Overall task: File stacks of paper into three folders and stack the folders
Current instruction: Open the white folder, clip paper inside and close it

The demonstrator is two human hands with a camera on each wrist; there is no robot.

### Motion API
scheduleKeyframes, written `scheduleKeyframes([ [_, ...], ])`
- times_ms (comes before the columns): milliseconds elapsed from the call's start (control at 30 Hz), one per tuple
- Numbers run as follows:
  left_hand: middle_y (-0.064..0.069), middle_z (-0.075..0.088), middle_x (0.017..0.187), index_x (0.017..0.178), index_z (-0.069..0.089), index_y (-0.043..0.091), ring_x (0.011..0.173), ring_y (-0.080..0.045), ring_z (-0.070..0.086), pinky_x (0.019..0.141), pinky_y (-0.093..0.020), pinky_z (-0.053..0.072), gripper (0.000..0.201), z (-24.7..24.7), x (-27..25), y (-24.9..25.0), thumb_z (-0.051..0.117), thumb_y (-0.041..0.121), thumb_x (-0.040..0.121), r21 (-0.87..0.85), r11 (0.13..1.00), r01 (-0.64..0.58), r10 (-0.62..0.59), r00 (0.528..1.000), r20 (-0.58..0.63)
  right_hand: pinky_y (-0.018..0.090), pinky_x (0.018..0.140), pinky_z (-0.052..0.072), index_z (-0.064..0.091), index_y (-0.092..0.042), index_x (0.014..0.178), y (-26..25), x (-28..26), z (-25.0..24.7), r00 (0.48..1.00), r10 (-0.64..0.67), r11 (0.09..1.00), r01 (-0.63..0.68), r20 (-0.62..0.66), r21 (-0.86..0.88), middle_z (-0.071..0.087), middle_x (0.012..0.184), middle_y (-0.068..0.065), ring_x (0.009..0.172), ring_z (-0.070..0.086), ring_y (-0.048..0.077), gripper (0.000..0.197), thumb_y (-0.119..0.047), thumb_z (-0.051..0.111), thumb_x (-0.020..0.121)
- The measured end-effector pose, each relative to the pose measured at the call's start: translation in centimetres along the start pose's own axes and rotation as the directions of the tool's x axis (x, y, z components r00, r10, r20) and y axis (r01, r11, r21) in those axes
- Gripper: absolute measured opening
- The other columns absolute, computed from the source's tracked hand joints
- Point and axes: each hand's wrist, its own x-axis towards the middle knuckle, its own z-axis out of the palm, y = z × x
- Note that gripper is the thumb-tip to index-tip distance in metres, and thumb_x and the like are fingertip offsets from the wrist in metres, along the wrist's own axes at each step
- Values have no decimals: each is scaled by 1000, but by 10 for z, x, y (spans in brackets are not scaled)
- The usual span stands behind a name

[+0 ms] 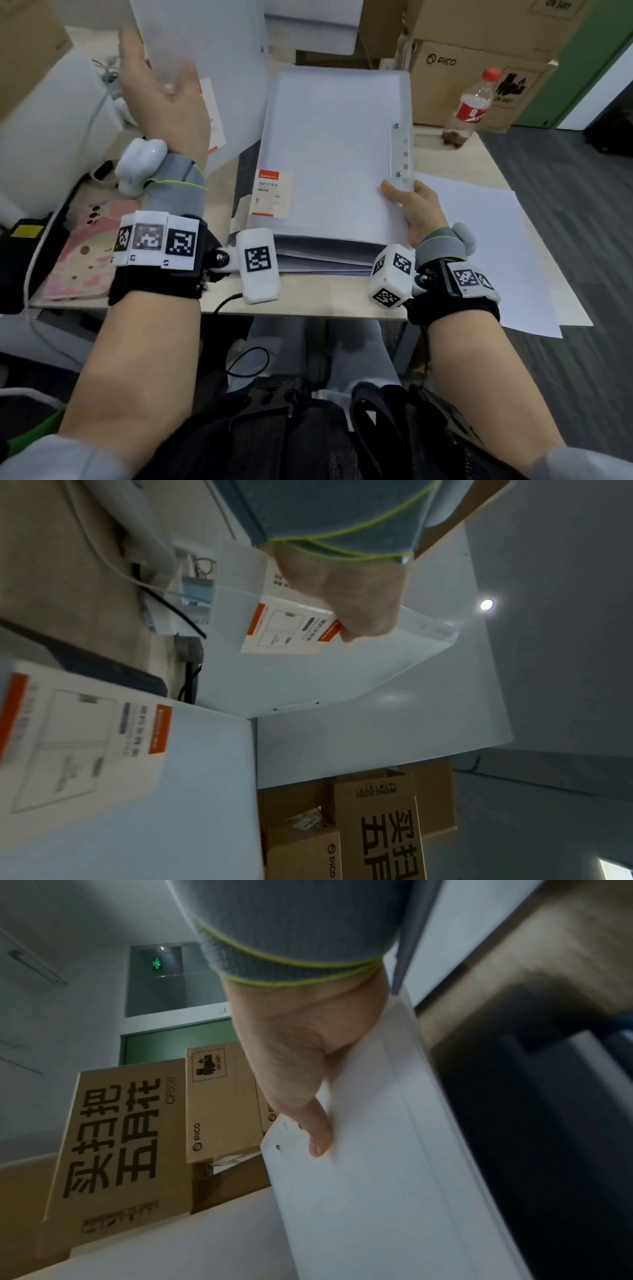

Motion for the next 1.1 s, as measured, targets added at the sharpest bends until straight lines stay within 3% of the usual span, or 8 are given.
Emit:
scheduleKeyframes([
  [267,16,59,83,90,46,24,75,-8,56,78,-24,52,21,-9,11,13,52,12,74,103,989,-103,103,995,9,45,95,51,63,-6,101,12,6,14,986,139,963,-156,-88,-221,68,108,14,98,64,29,34,-21,79,75],
  [367,16,56,76,81,42,28,69,-11,54,71,-28,51,22,-6,12,18,54,12,72,76,994,-75,72,996,47,39,74,54,56,-13,74,9,9,12,979,153,918,-190,-132,-348,66,88,9,80,59,25,31,-31,81,72],
  [433,13,60,74,80,47,24,68,-11,58,67,-31,53,19,-4,11,17,58,11,71,-3,1000,-11,12,996,89,27,53,38,44,-17,63,3,8,12,981,122,883,-177,-151,-435,49,67,0,63,45,20,42,-33,82,70],
  [567,-3,71,84,90,57,9,76,-19,69,71,-34,57,21,0,5,8,61,-1,72,-188,963,190,-155,970,188,26,51,32,50,-11,70,-7,7,9,985,76,751,-157,-153,-641,42,62,0,56,39,18,37,-30,81,71],
  [700,6,74,74,87,59,11,74,-18,70,71,-35,58,22,8,-3,-2,59,-8,77,-220,891,398,-317,890,327,29,56,31,33,-15,55,-9,5,2,973,-89,783,-63,-211,-619,34,57,2,65,34,24,46,-35,62,86],
  [833,5,73,68,88,59,9,65,-13,70,64,-29,57,24,25,-21,-9,53,-14,84,-196,785,587,-457,764,455,39,77,50,55,-8,70,-13,-4,-7,942,-196,952,117,-272,-282,60,78,9,78,51,21,43,-47,46,87],
  [967,-1,74,71,94,62,2,65,-18,71,61,-30,57,18,44,-46,-20,53,-12,85,-127,670,731,-580,623,524,29,78,45,66,-13,91,-13,-13,-23,916,-269,946,193,-299,-262,56,76,-4,80,52,16,19,-30,63,85],
  [1100,-4,70,77,86,59,7,61,-18,70,56,-34,58,18,63,-71,-27,55,-11,84,-23,581,814,-689,506,520,29,94,48,63,-9,118,-4,-18,-46,872,-273,931,134,-406,-339,66,104,6,100,60,19,45,-25,72,76],
])
